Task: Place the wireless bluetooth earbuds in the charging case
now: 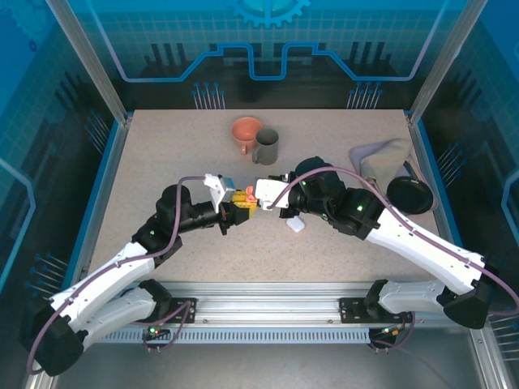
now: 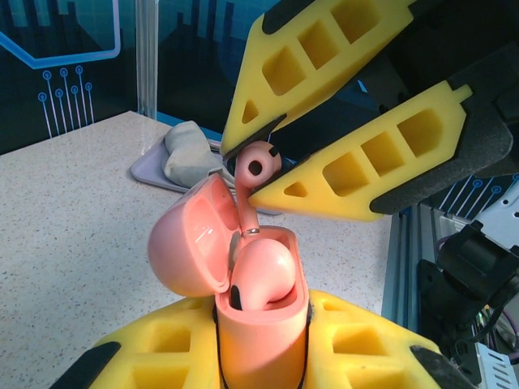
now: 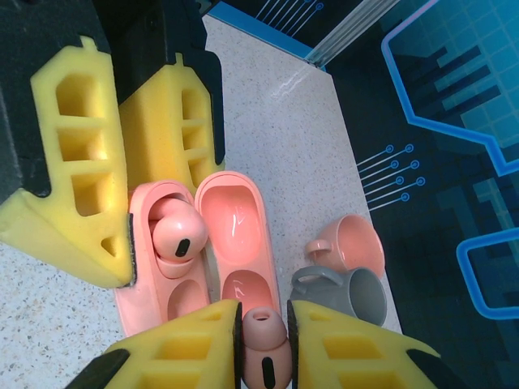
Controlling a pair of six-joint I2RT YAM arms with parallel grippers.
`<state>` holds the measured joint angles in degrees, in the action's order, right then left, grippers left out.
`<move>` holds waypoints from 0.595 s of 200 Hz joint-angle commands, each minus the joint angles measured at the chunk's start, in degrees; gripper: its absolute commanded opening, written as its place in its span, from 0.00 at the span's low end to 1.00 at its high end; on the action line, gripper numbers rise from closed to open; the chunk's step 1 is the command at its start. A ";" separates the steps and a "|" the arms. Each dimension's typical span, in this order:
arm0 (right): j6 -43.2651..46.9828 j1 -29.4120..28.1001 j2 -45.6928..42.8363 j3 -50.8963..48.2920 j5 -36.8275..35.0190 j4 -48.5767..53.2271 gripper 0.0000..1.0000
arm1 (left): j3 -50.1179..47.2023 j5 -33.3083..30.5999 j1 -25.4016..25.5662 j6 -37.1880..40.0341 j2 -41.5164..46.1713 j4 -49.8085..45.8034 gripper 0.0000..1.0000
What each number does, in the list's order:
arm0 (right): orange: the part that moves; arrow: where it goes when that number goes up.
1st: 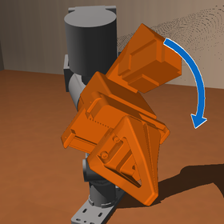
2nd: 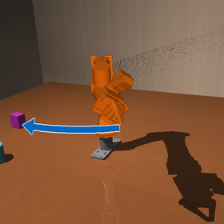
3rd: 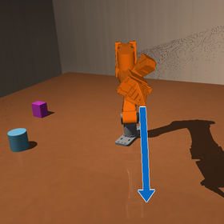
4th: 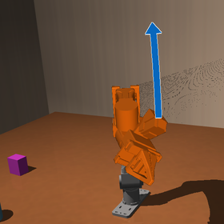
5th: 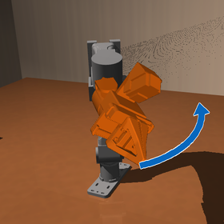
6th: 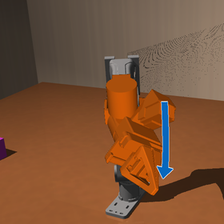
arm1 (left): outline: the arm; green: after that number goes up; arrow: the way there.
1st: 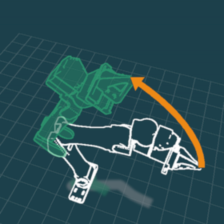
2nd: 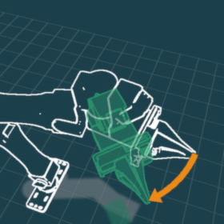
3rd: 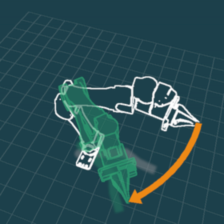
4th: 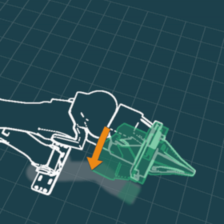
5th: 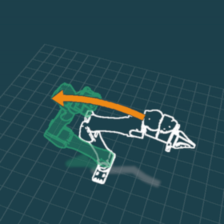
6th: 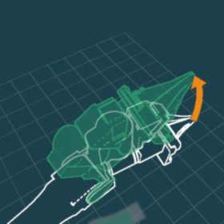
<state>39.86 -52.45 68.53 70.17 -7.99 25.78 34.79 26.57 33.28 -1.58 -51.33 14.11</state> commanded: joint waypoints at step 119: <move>4.99 -0.62 -0.69 -1.26 -2.79 2.21 0.22 | 0.77 0.68 0.47 0.44 -0.17 2.70 0.00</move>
<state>44.07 -52.51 68.14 69.73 -10.37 27.03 34.79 26.59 33.28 -1.58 -51.55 14.46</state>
